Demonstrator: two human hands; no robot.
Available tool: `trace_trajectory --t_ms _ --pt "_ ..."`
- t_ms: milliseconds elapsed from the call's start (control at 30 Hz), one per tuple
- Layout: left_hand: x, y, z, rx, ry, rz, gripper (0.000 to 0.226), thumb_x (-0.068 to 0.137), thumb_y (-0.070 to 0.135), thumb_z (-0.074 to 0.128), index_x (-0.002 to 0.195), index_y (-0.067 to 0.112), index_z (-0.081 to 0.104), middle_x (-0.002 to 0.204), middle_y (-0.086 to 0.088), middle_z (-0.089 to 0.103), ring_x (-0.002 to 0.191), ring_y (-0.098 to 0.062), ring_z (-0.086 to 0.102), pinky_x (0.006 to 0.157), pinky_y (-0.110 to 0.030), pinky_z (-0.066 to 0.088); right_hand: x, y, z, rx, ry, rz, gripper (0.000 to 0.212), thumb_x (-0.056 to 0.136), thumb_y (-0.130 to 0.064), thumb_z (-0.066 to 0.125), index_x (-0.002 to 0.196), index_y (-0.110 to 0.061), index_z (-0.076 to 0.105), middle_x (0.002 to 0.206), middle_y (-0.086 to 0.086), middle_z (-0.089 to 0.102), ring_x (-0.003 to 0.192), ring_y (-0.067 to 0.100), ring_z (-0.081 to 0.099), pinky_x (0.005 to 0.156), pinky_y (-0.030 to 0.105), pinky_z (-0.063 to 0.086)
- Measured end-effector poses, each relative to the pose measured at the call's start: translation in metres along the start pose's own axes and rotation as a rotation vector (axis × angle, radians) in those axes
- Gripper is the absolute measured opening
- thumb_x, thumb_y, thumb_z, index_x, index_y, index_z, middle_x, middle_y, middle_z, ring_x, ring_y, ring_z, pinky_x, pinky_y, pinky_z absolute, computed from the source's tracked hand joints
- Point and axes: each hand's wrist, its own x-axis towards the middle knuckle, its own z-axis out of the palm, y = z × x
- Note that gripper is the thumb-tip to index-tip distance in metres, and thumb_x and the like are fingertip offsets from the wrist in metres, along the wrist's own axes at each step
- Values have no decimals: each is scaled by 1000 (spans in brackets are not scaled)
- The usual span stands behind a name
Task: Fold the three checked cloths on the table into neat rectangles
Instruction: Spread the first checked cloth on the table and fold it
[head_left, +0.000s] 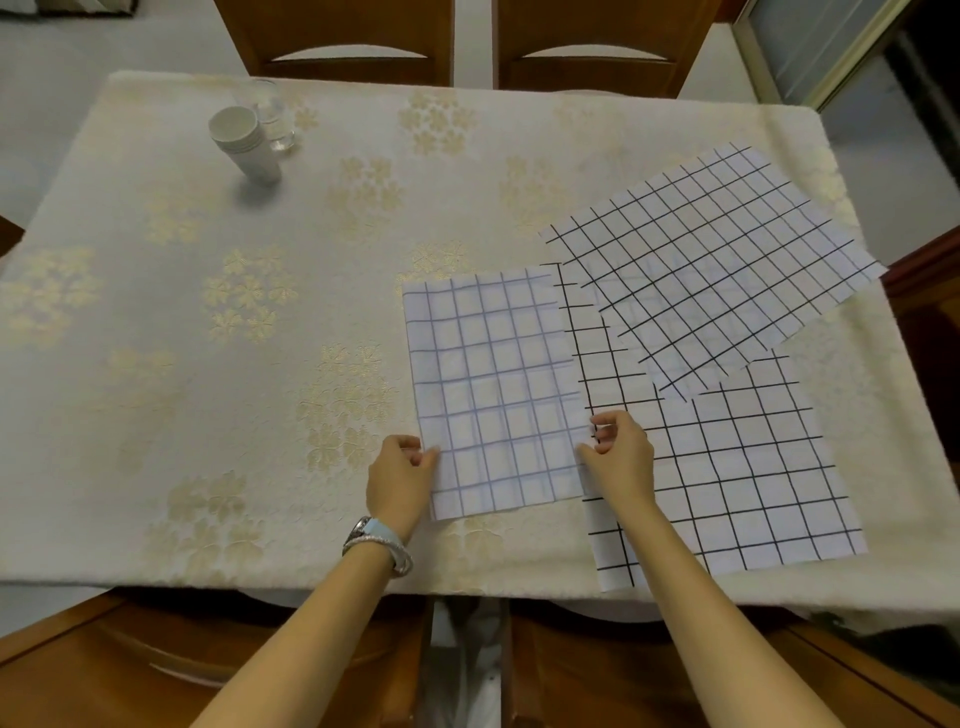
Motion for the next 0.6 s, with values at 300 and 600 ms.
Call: trace_trajectory --t_ms 300,600 --pt "7 -7 -15 -81 6 -76 20 89 29 69 79 11 66 72 -4 66 66 -20 61 64 -34 53 -6 -11 11 21 -45 -19 35 81 3 71 111 -11 59 108 8 59 84 15 58 69 12 44" --pt "20 -37 -76 -183 160 -138 16 89 25 69 83 10 69 76 -4 68 72 -20 63 71 -36 54 -16 -50 62 85 -149 -63 34 82 5 66 109 -15 59 110 7 59 90 15 61 72 11 46"
